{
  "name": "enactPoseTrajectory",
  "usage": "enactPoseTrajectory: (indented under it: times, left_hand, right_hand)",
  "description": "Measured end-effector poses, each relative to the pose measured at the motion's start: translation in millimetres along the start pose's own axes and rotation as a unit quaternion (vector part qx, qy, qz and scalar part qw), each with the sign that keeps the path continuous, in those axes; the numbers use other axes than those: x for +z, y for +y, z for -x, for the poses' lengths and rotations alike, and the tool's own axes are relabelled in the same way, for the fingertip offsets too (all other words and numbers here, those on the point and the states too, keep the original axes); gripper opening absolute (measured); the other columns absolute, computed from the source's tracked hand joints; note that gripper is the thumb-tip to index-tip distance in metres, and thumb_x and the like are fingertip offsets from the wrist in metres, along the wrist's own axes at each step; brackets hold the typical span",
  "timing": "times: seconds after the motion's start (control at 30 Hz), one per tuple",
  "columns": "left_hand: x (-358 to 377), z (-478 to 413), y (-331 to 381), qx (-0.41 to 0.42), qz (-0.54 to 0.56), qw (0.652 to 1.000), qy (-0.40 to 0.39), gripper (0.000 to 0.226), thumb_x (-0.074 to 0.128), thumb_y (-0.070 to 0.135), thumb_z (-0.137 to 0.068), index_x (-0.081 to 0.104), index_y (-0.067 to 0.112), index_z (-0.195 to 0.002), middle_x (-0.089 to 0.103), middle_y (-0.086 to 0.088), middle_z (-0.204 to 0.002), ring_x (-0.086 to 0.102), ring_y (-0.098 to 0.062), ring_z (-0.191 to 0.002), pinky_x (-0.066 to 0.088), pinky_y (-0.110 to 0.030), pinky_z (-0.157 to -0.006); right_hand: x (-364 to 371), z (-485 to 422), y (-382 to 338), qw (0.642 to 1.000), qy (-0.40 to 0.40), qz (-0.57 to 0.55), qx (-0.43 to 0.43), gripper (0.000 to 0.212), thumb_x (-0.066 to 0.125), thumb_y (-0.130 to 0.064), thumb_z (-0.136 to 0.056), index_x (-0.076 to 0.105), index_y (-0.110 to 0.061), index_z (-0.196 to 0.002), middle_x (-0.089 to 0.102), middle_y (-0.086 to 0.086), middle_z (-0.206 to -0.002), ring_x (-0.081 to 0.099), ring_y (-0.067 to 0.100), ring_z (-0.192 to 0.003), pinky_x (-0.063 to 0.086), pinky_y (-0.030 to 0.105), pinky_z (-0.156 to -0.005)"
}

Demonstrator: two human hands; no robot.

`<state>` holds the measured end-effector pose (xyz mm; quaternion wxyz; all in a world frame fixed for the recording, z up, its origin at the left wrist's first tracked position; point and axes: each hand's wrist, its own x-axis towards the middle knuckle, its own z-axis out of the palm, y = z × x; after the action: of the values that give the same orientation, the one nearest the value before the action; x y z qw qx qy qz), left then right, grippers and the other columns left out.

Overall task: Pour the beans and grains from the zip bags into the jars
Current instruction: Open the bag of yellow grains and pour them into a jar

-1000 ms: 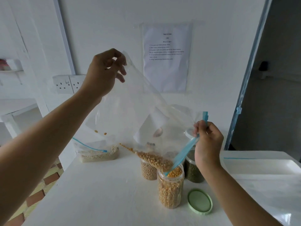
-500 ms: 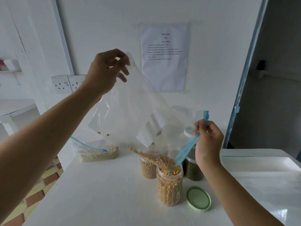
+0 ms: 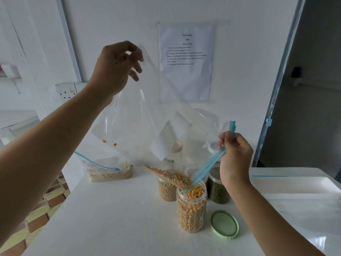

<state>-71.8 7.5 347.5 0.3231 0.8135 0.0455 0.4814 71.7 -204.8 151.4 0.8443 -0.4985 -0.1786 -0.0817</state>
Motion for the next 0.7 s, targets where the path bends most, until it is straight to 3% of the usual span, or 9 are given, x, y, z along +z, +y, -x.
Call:
enactPoseTrajectory:
  times: [0.3,0.5,0.7]
  left_hand:
    - [7.3,-7.2,10.9,0.009,-0.017,1.000,-0.025,0.018,0.053,0.010,-0.104,0.068,0.003,-0.096,0.064,-0.005,-0.074,0.059,-0.004,-0.055,0.041,-0.010,-0.051]
    - [14.8,-8.8,17.7,0.015,-0.024,0.999,-0.039,0.019,0.054,0.013,-0.104,0.068,0.008,-0.093,0.065,-0.004,-0.074,0.060,-0.009,-0.056,0.040,-0.009,-0.051]
    - [16.2,-6.2,24.0,0.027,-0.020,0.998,-0.046,0.019,0.054,0.013,-0.105,0.068,0.004,-0.096,0.064,-0.003,-0.074,0.059,-0.002,-0.055,0.040,-0.009,-0.051]
  right_hand:
    - [-4.2,-0.3,4.7,0.999,0.008,-0.019,0.026,0.031,0.053,-0.017,-0.106,0.061,-0.007,-0.079,0.052,-0.006,-0.060,0.047,0.009,-0.061,0.044,0.033,-0.078]
    - [-9.5,1.7,7.6,0.999,0.013,-0.027,0.037,0.035,0.051,-0.020,-0.107,0.058,-0.010,-0.074,0.050,-0.006,-0.059,0.046,0.011,-0.062,0.043,0.036,-0.083]
    - [-12.4,1.1,8.1,0.999,0.020,-0.026,0.033,0.036,0.052,-0.019,-0.107,0.059,-0.011,-0.072,0.051,-0.007,-0.059,0.046,0.010,-0.061,0.041,0.037,-0.082]
